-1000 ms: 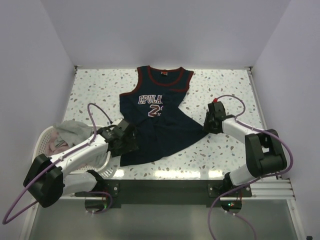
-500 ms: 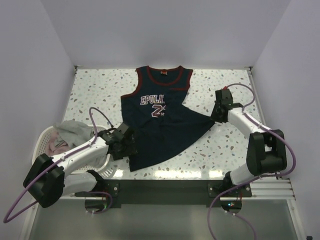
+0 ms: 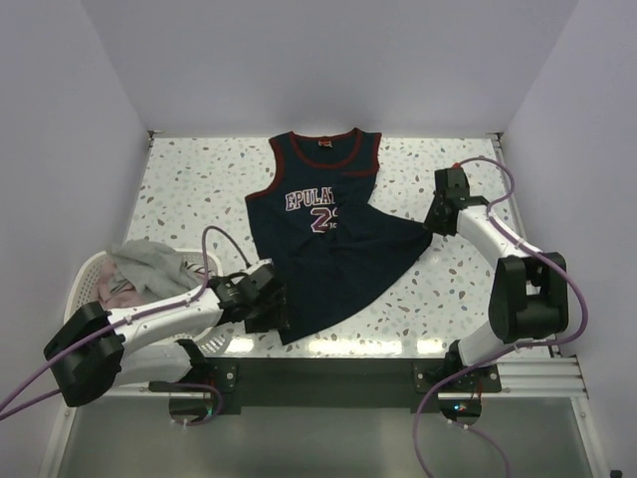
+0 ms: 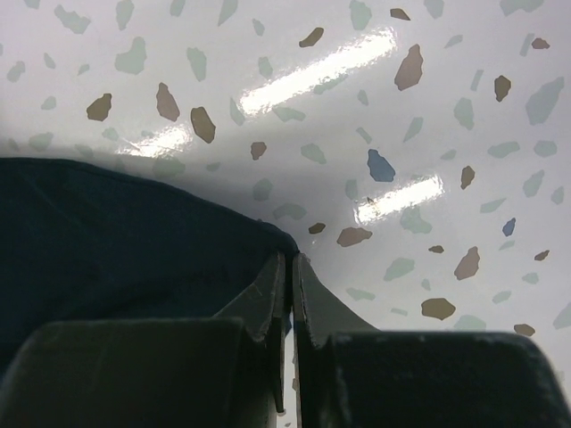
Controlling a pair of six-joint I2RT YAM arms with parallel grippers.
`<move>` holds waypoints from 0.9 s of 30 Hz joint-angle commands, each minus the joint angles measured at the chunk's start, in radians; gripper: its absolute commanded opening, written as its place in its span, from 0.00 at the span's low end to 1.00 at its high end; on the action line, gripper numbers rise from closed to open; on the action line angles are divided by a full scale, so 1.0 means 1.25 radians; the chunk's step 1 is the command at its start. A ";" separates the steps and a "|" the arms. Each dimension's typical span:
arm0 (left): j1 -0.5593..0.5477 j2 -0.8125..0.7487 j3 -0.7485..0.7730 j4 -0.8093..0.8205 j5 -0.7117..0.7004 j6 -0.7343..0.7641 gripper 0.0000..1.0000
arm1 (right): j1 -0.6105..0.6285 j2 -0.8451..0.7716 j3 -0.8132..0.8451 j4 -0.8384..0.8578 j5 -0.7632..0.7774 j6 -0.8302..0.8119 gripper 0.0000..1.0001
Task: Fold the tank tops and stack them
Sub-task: Flatten the tank top out
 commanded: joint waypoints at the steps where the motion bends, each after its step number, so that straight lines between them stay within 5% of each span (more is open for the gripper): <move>1: -0.052 0.016 -0.021 0.025 -0.006 -0.111 0.62 | -0.002 -0.010 -0.004 -0.002 -0.008 -0.009 0.00; 14: -0.176 0.164 0.059 -0.071 -0.073 -0.294 0.60 | -0.002 -0.043 -0.005 -0.007 -0.040 -0.008 0.00; 21: -0.176 0.137 0.055 -0.144 -0.167 -0.364 0.49 | -0.002 -0.084 -0.011 -0.012 -0.064 -0.010 0.00; 27: -0.176 0.131 0.044 -0.141 -0.179 -0.388 0.51 | -0.002 -0.100 -0.012 -0.019 -0.069 -0.016 0.00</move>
